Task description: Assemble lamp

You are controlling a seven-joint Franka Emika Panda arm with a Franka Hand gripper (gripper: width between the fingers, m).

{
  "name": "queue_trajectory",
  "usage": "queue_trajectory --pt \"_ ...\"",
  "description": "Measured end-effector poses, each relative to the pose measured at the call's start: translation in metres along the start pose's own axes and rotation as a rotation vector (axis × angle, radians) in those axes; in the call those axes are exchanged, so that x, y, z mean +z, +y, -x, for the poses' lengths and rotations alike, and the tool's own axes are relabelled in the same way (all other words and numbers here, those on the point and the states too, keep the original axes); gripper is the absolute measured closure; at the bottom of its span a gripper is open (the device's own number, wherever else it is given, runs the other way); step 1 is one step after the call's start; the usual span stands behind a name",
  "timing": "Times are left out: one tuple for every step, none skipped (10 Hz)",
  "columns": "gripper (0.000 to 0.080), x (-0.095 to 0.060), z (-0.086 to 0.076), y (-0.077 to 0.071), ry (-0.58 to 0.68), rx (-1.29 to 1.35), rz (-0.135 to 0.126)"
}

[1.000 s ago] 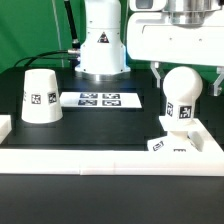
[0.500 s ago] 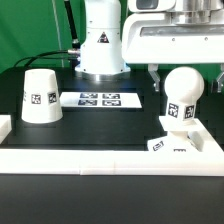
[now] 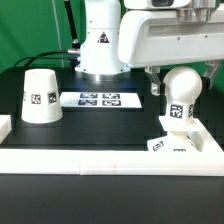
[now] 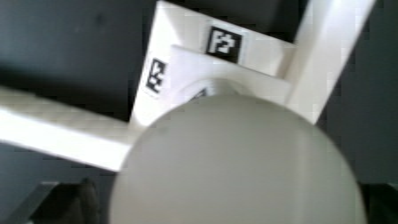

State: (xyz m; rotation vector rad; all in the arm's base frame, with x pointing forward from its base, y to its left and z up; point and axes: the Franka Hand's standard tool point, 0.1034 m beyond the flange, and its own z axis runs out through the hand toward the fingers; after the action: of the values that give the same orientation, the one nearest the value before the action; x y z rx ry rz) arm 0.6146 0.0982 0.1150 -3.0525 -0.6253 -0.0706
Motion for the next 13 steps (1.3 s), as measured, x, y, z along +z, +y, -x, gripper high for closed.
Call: queue_trajectory --pt "0.0101 -0.0005 -0.0007 -0.0001 0.001 -0.077 0.002" --pt "0.0101 -0.0006 -0.0011 -0.0014 0.001 -0.114 0.002" --pt "0.0101 -0.0006 -0.0013 -0.0025 -0.002 -0.214 0.009" --pt "0.0101 -0.0005 -0.0016 -0.0042 -0.003 -0.291 0.009" --pt "0.0101 0.0001 -0.001 -0.0056 -0.009 -0.36 0.009" --pt "0.0101 0.0011 0.0005 -0.007 -0.019 -0.421 0.01" --pt "0.0101 0.0012 0.0008 -0.007 -0.024 -0.498 0.014" --pt "0.0101 0.0015 0.0012 -0.0067 -0.027 -0.561 0.018" --pt "0.0101 0.0015 0.0013 -0.0065 -0.028 -0.6 0.018" --pt "0.0101 0.0014 0.0015 -0.0054 -0.035 -0.686 0.026" --pt "0.0101 0.0013 0.0013 -0.0053 -0.036 -0.731 0.028" --pt "0.0101 0.0013 0.0014 -0.005 -0.038 -0.742 0.03" --pt "0.0122 0.0014 0.0018 -0.004 -0.039 -0.741 0.031"
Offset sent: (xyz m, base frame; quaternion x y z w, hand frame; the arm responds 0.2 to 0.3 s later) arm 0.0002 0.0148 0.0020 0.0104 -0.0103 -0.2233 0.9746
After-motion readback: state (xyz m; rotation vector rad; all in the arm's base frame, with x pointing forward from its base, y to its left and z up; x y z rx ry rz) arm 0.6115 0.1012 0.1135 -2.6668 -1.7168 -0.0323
